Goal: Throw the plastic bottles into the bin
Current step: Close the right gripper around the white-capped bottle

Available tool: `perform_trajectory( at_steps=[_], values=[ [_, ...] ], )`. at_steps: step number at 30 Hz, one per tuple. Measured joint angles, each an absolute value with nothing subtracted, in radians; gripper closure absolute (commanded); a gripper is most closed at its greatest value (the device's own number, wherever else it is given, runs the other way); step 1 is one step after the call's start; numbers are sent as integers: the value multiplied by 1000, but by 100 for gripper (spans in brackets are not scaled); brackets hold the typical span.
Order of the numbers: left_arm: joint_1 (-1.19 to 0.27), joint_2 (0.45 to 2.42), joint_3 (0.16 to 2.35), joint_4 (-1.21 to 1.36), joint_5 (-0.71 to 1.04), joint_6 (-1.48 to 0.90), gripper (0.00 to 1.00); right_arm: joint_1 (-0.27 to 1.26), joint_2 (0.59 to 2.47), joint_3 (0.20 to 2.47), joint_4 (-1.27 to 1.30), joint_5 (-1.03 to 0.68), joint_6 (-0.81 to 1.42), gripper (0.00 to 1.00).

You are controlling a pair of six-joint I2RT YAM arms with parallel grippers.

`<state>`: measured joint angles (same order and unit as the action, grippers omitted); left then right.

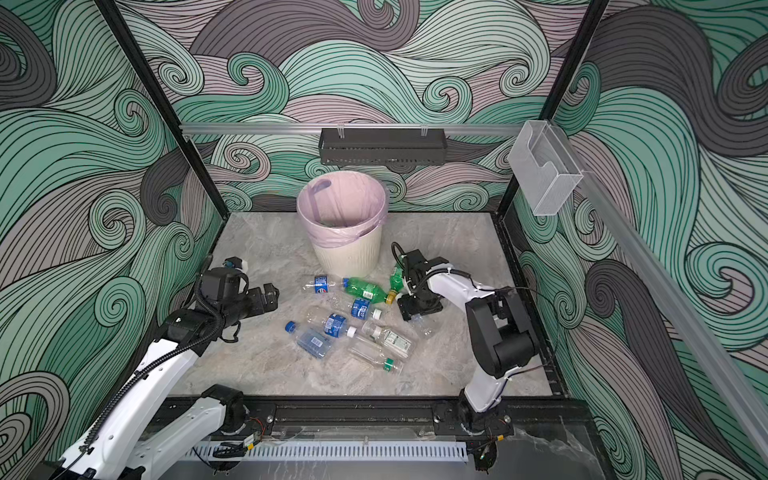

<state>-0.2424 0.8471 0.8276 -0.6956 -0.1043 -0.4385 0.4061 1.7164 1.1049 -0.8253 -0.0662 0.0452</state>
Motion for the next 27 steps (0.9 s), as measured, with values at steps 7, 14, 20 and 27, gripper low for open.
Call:
perform_trajectory(
  at_steps=[7, 14, 20, 27],
  values=[
    [-242, 847, 828, -696, -104, -439, 1, 406, 1733, 1103, -802, -60, 67, 25],
    [-242, 847, 828, -696, -105, -439, 1, 406, 1757, 1100, -783, -59, 78, 29],
    [-242, 847, 820, -696, -105, -439, 1, 406, 1762, 1091, -772, -56, 86, 33],
    [-242, 847, 818, -695, -108, -439, 1, 406, 1737, 1087, -762, -31, 90, 46]
  ],
)
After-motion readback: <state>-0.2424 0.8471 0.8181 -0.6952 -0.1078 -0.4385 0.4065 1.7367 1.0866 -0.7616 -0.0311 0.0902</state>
